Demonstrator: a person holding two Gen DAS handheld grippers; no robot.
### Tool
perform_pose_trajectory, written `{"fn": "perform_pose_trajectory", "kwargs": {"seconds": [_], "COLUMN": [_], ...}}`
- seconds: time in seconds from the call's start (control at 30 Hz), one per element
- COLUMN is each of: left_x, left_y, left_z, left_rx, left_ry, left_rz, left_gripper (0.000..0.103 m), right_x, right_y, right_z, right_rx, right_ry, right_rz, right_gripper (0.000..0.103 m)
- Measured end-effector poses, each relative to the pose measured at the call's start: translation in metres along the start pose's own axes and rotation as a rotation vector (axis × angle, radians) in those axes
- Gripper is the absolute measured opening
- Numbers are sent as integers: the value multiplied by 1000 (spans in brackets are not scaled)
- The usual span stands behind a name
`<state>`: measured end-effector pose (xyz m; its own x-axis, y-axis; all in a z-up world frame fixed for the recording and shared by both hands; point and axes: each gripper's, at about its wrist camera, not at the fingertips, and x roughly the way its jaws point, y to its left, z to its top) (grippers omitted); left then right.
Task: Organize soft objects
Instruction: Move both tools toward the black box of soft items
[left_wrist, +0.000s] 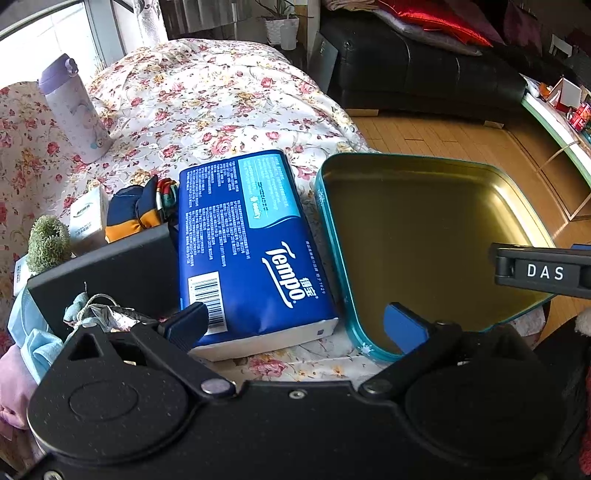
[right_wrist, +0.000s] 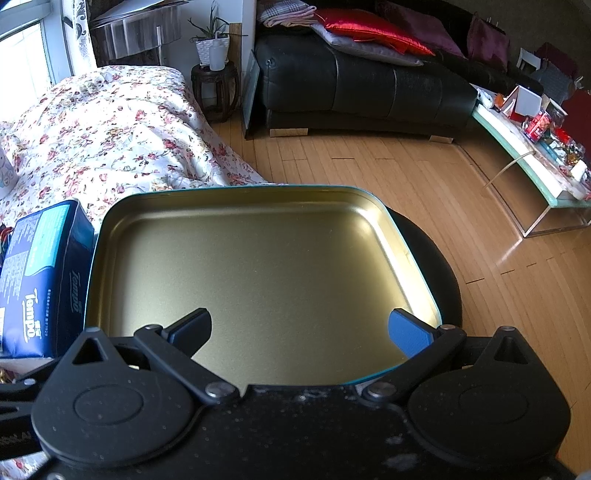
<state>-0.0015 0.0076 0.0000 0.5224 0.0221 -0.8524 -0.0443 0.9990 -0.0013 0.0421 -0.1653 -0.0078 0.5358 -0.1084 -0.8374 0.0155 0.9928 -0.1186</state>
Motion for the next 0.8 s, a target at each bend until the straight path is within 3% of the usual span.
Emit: {"fn": "perform_pose_trajectory", "kwargs": {"seconds": [0.2,0.43,0.6,0.8], "left_x": [-4,-29,-51,-78], "left_y": [-1,18,49,110], "left_z": [-1,11,22,38], "left_rx": [12,-11,-38,-117], "left_ry": [-18,-101,-169,-244], "left_rz": [-6,22,92,234], "left_gripper": [95,92,93,94], "right_x": [-1,-10,-15,-24], "right_y": [-3,-6,-8,-9], "right_z": [2,0,-2,-4], "right_rx": [7,9,15,7], "right_ry": [-4,-44,-59,-99], "right_rz": [11,21,46,75], "right_gripper": [103,103,103,102]}}
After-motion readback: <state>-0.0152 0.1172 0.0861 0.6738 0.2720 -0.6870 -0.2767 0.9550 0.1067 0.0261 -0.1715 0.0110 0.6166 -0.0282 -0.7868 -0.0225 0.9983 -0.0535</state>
